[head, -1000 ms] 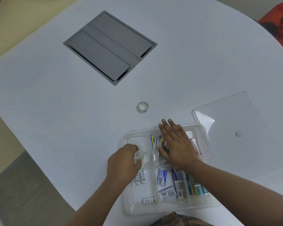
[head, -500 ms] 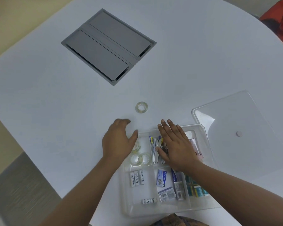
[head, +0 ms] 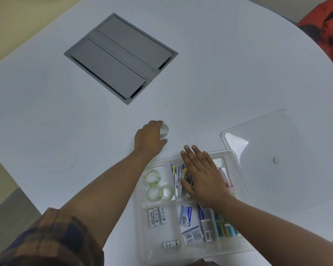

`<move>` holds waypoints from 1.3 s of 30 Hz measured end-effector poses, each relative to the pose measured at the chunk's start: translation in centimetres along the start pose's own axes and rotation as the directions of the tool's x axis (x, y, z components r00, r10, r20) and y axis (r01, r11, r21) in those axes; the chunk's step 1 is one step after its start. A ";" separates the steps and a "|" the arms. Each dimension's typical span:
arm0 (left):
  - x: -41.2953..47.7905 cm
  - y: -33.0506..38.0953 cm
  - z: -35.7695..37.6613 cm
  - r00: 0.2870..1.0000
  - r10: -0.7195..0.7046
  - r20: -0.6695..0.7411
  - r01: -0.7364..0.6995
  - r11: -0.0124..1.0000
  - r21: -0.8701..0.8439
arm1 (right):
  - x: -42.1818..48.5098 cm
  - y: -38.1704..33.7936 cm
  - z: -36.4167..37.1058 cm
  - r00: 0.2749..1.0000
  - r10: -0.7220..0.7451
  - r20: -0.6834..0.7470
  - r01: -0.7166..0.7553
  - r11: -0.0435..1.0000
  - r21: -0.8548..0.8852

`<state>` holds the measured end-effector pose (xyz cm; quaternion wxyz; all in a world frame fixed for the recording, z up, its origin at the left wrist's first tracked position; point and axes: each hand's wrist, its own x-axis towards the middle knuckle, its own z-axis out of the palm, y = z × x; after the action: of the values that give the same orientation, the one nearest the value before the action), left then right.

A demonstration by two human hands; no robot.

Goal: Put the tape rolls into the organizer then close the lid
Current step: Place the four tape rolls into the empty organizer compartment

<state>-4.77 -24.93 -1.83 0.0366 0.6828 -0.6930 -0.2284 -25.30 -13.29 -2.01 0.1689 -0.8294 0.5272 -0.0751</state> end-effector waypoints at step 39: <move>-18.5 -3.4 0.8 0.919 -0.085 -0.385 0.025 0.987 -0.159 | -1.3 -5.0 -3.1 0.998 -0.018 0.056 0.010 0.990 0.138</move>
<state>-0.71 -6.82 1.05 0.2193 0.7291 -0.6330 -0.1404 -22.56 -10.81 2.74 0.2400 -0.8212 0.5100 -0.0887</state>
